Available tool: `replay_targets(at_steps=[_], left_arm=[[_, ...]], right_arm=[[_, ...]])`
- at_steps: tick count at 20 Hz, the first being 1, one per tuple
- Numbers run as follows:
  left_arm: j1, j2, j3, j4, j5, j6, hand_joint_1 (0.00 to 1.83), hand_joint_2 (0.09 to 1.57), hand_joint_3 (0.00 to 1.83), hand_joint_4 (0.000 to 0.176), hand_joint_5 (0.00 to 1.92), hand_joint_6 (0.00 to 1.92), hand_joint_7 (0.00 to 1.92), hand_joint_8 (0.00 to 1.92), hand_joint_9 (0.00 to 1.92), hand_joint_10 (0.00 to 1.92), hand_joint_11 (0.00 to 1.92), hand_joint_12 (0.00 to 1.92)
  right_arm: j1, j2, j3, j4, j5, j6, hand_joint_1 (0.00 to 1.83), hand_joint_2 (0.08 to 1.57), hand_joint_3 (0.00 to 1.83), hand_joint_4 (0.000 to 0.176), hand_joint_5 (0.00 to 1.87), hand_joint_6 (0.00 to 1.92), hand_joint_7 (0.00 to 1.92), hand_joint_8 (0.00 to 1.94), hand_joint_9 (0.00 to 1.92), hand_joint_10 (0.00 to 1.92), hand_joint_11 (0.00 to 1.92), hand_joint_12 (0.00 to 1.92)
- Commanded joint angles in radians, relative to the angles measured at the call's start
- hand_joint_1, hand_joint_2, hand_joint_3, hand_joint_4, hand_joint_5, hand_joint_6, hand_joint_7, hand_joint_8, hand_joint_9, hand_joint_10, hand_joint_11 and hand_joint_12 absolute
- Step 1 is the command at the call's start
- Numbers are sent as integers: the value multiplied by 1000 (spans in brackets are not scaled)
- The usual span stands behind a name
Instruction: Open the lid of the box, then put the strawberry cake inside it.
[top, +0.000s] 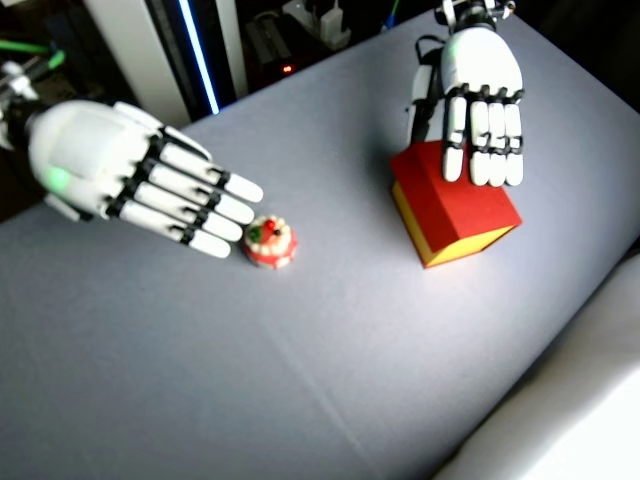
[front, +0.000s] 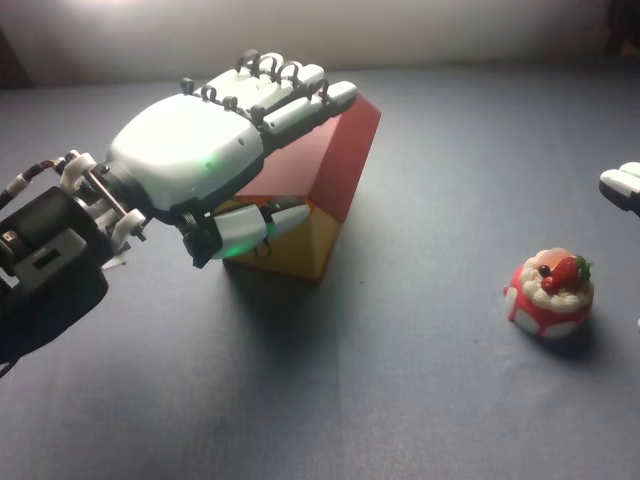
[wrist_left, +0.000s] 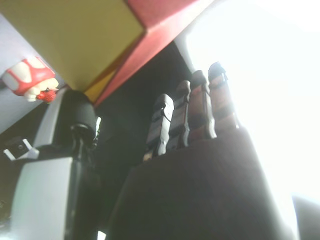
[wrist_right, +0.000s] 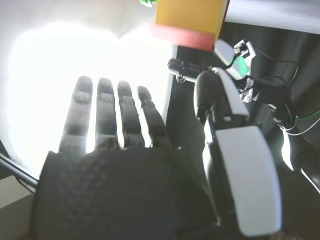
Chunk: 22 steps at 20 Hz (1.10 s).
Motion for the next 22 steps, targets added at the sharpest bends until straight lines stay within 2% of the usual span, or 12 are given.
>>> replay_targets(at_steps=[1,2,6,7,9,10,11,12,13,18,19,22], left_arm=[[-6,8,5,-9,-151,-7,587,1392,9,103,0,0,0,0,0,0,0,0],[-3,10,5,-14,-165,-11,624,1375,0,124,0,0,0,0,0,0,0,0],[18,23,0,-61,-236,-17,572,1398,8,111,0,0,0,0,0,0,0,0],[27,29,-4,-77,-262,-17,504,1399,8,127,0,0,0,0,0,0,0,0],[40,44,-11,-104,-307,-17,368,1434,18,112,0,0,0,0,0,0,0,0],[45,50,-12,-117,-326,-17,390,1422,4,89,0,0,0,0,0,0,0,0],[50,56,-13,-134,-342,-17,390,1422,4,89,0,0,0,0,0,0,0,0],[53,60,-12,-148,-350,-17,517,1396,0,126,0,0,0,0,0,0,0,0],[56,62,-12,-160,-357,-17,485,1398,0,138,0,0,0,0,0,0,0,0],[84,62,9,-260,-426,-50,333,1435,15,134,0,0,0,0,0,0,0,1],[97,69,9,-290,-445,-50,293,1446,11,167,0,0,0,0,0,0,0,0],[114,81,11,-343,-472,-52,299,1445,5,141,0,0,0,0,0,0,0,0]], right_arm=[[2,2,4,2,124,10,549,1354,3,0,0,0,0,0,0,0,0,0],[1,2,4,2,124,10,530,1358,4,0,0,0,0,0,0,0,0,0],[-1,0,4,5,126,11,476,1364,5,0,0,0,0,0,0,0,0,0],[-1,0,4,5,126,11,476,1364,5,0,0,0,0,0,0,0,0,0],[-3,-1,4,6,126,12,492,1361,2,0,0,0,0,0,0,0,0,0],[-4,-1,4,7,126,12,488,1363,3,0,0,0,0,0,0,0,0,0],[-5,-1,4,9,126,13,488,1363,3,0,0,0,0,0,0,0,0,0],[-6,-2,4,10,126,13,475,1365,3,0,0,0,0,0,0,0,0,0],[-7,-2,4,11,126,13,471,1366,3,0,0,0,0,0,0,0,0,0],[-7,-3,4,12,126,14,469,1369,2,0,0,0,0,0,0,0,0,0],[-8,-3,4,12,126,14,464,1360,0,0,0,0,0,0,0,0,0,0],[-12,-4,4,15,126,15,452,1368,2,0,0,0,0,0,0,0,0,0]])
